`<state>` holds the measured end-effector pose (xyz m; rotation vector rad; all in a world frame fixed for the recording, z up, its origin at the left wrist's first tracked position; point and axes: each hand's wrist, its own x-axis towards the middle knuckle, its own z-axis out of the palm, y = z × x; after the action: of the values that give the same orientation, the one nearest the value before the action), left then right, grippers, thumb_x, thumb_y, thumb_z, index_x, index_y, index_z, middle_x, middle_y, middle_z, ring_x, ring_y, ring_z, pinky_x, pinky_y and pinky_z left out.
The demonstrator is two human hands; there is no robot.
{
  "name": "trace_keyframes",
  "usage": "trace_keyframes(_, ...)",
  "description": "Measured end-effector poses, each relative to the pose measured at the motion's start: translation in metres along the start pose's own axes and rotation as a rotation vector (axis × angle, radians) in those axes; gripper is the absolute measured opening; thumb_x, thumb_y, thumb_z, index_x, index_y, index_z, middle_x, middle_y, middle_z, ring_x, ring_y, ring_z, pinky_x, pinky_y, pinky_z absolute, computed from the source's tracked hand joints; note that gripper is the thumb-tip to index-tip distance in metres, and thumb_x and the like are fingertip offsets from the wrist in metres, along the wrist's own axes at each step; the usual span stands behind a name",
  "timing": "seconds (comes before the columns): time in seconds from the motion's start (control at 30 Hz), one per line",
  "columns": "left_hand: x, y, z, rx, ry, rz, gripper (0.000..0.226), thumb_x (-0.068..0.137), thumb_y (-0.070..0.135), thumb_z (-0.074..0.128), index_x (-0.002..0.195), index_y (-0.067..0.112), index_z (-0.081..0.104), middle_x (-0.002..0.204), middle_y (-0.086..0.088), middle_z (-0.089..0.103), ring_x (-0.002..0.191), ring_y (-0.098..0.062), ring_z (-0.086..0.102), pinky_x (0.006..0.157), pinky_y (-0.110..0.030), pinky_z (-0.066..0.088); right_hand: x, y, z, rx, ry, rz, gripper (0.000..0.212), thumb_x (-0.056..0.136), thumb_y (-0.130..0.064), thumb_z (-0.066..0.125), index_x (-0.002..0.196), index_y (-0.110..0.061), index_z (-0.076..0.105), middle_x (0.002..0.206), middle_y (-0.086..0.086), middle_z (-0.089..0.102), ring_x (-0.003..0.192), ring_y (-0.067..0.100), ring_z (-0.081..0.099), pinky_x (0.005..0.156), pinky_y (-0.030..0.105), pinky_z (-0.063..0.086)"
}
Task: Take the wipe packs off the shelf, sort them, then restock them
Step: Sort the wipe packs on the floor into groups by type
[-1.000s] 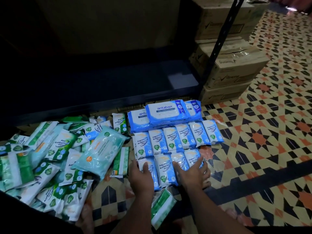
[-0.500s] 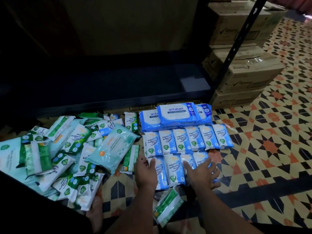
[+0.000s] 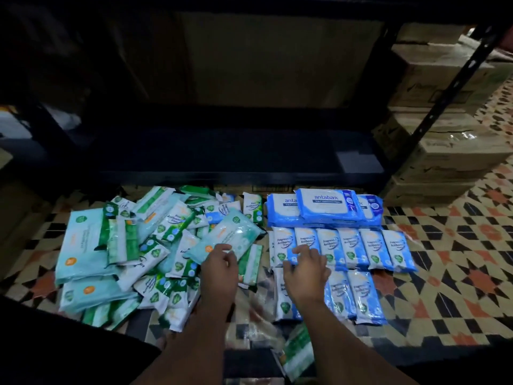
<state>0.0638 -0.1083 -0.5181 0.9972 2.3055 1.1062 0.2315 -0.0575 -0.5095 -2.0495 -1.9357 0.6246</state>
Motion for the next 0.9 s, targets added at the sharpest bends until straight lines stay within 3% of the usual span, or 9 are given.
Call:
trace_keyframes(0.17,0.06,0.006,-0.034,0.166,0.057,0.099,0.018,0.098,0.021,0.055,0.11,0.019,0.068,0.096,-0.004,0.07,0.085,-0.025,0.064,0.07,-0.033,0.049,0.03,-0.061,0.008,-0.046,-0.091,-0.261,0.023,0.097,-0.028,0.053,0.12,-0.026,0.057,0.119,-0.001,0.059,0.119,0.025,0.045,0.098,0.04,0.037)
trace_keyframes(0.27,0.098,0.008,-0.042,0.377,-0.009,0.223,0.027,0.094,0.007,0.057,0.116,0.011,0.072,0.104,-0.012,0.074,0.096,-0.033,0.064,0.079,-0.04,0.054,0.056,-0.089,0.02,-0.051,-0.129,-0.339,0.027,0.098,-0.026,0.052,0.125,-0.024,0.058,0.12,-0.001,0.064,0.118,0.024,0.044,0.096,0.038,0.036)
trace_keyframes(0.4,0.141,0.013,-0.035,0.56,-0.129,0.279,0.044,0.089,0.002,0.058,0.13,0.018,0.066,0.12,-0.014,0.069,0.109,-0.035,0.062,0.091,-0.04,0.049,0.095,-0.111,0.035,-0.147,-0.172,-0.388,0.03,0.101,-0.023,0.048,0.129,-0.023,0.057,0.117,0.004,0.066,0.122,0.028,0.043,0.097,0.041,0.037)
trace_keyframes(0.63,0.185,-0.014,0.002,0.75,-0.326,0.422,0.054,0.094,0.043,0.061,0.145,0.027,0.048,0.142,0.001,0.054,0.132,-0.024,0.046,0.108,-0.039,0.03,0.157,-0.138,0.072,-0.221,-0.231,-0.374,0.031,0.099,-0.018,0.049,0.129,-0.022,0.058,0.118,0.009,0.068,0.118,0.031,0.047,0.094,0.035,0.038)
trace_keyframes(0.77,0.195,-0.035,0.004,0.757,-0.278,0.547,0.056,0.082,0.05,0.067,0.134,0.028,0.061,0.122,-0.003,0.061,0.114,-0.029,0.057,0.097,-0.042,0.039,0.181,-0.148,0.091,-0.127,-0.274,-0.351,0.034,0.102,-0.025,0.047,0.131,-0.037,0.06,0.122,0.003,0.069,0.121,0.033,0.047,0.096,0.037,0.041)
trace_keyframes(0.9,0.201,-0.039,0.006,0.882,-0.26,0.565,0.067,0.08,0.063,0.052,0.139,0.031,0.057,0.117,-0.004,0.058,0.104,-0.029,0.055,0.09,-0.043,0.041,0.193,-0.161,0.108,-0.061,-0.321,-0.254,0.026,0.102,-0.033,0.051,0.122,-0.037,0.067,0.12,0.003,0.07,0.121,0.032,0.054,0.1,0.038,0.039)
